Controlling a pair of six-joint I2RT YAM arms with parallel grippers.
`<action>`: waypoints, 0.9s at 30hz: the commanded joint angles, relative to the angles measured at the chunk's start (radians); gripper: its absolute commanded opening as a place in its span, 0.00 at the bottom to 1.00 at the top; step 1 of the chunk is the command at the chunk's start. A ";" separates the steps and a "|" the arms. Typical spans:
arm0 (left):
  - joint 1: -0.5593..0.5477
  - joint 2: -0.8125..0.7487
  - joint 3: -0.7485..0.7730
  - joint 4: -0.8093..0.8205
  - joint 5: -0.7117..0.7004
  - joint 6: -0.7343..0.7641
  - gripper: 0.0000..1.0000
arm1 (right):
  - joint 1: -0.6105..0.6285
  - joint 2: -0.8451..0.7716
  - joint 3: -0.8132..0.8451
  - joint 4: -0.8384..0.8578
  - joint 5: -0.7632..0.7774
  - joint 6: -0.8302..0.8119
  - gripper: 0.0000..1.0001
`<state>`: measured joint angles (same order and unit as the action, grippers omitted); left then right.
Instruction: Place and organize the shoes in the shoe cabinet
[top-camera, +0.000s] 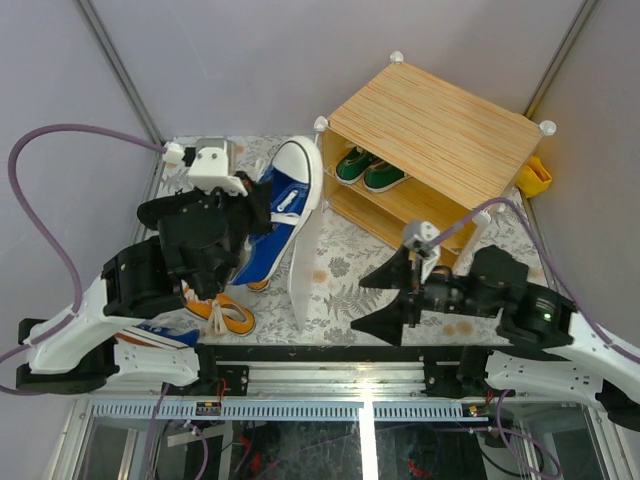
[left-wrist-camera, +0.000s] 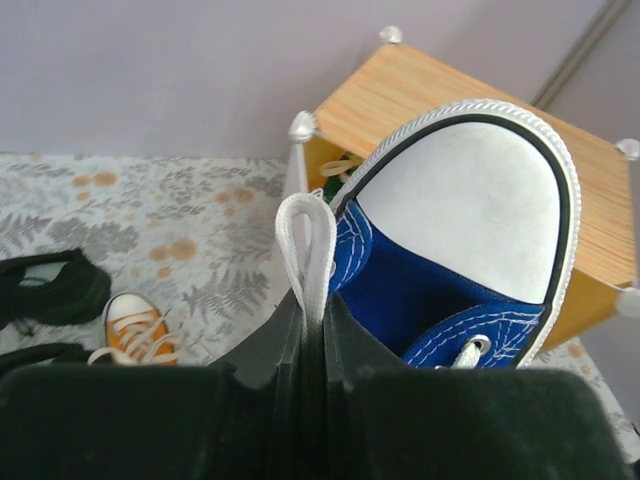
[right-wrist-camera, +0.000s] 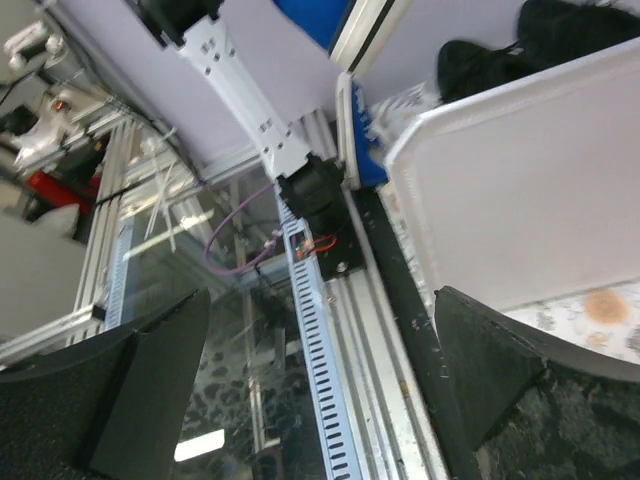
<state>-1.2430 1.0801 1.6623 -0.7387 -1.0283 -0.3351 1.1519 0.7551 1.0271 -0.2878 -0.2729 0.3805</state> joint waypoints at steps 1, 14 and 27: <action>-0.003 0.072 0.132 0.181 0.099 0.100 0.00 | 0.002 -0.095 0.120 -0.144 0.204 -0.024 1.00; -0.003 0.159 -0.125 0.580 0.373 -0.014 0.00 | 0.002 -0.311 0.200 -0.419 0.744 -0.032 1.00; -0.004 0.312 -0.525 0.679 0.413 -0.342 0.00 | 0.002 -0.290 0.217 -0.421 0.744 -0.055 1.00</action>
<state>-1.2430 1.3911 1.1622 -0.2310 -0.6067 -0.5251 1.1519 0.4603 1.2259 -0.7326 0.4374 0.3462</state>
